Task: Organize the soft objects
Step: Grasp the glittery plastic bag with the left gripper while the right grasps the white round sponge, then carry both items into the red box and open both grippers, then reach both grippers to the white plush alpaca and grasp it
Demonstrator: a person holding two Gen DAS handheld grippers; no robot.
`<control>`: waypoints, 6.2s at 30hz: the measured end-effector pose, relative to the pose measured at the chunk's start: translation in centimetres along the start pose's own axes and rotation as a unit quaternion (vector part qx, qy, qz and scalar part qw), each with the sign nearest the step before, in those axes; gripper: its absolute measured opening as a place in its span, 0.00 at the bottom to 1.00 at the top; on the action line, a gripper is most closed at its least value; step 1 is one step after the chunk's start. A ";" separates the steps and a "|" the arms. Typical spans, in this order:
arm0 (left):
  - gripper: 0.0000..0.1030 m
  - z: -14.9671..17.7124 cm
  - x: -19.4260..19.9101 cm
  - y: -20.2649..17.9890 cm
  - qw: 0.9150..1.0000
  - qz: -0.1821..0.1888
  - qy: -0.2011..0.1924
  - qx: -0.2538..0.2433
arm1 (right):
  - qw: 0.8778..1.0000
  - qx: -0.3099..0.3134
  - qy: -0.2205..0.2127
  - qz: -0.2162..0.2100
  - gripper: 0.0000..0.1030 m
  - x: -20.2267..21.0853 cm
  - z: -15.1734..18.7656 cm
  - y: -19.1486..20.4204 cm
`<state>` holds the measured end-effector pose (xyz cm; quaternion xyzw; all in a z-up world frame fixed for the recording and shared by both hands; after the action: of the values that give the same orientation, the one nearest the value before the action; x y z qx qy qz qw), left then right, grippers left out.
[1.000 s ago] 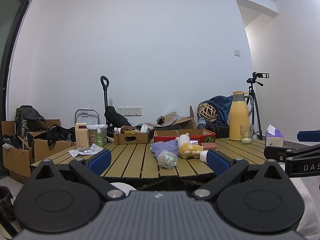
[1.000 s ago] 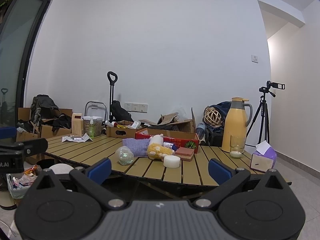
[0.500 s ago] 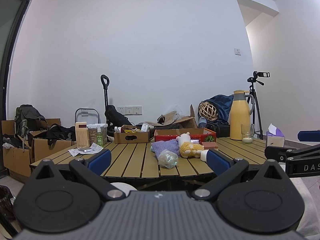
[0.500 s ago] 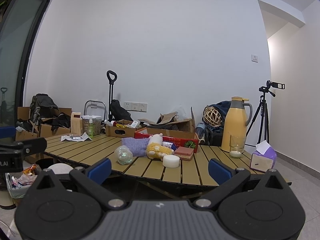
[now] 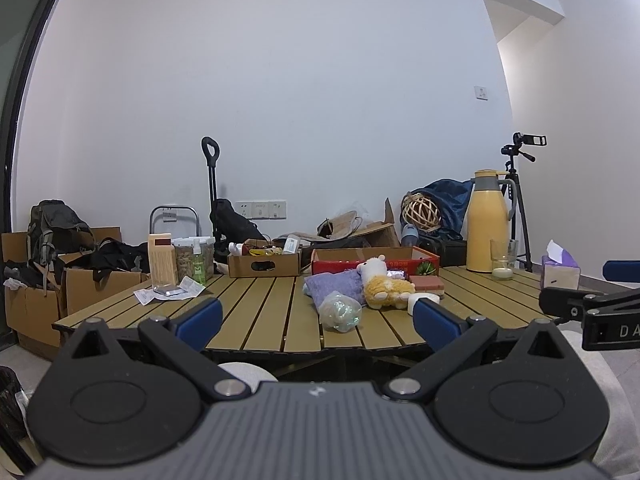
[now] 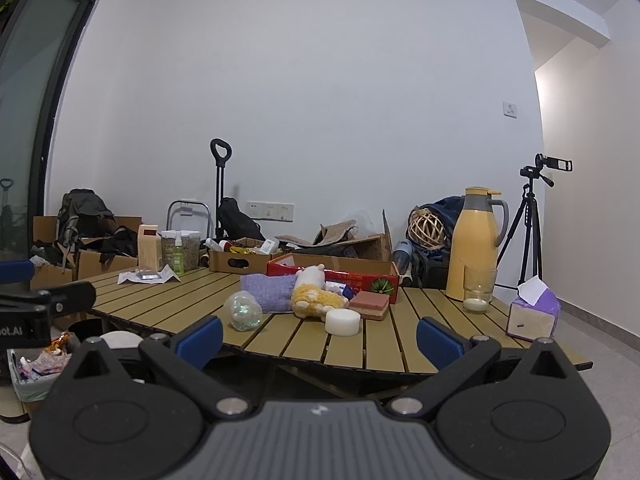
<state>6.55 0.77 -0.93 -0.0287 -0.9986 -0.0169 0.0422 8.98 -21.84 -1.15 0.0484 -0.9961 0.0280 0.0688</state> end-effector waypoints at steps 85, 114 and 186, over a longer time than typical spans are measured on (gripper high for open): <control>0.49 -3.3 -80.1 3.0 0.947 0.058 0.316 0.026 | 0.950 -0.015 0.310 -0.032 0.56 -78.4 -6.5 -10.6; 1.00 -17.6 -43.1 5.0 0.995 0.058 0.076 -0.023 | 0.990 0.008 0.128 -0.067 0.96 -43.4 -18.1 -11.1; 0.57 0.3 -44.4 -1.0 0.929 0.212 0.246 0.180 | 0.951 -0.176 0.213 -0.136 0.51 -38.0 1.3 -8.5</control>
<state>50.59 -2.71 -5.07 -0.2263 -0.9138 0.1658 0.2938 47.13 -26.80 -7.31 0.1635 -0.9313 -0.1478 0.2901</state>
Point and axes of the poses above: each gripper's, at about its wrist camera, not at the fingertips, and x roughly against the way its jaws point, y to its left, z to its underside, the point moved 4 cm from there along -x, roughly the way its jaws point, and after that the axes turned 4 degrees about z, right-handed, at the moved point
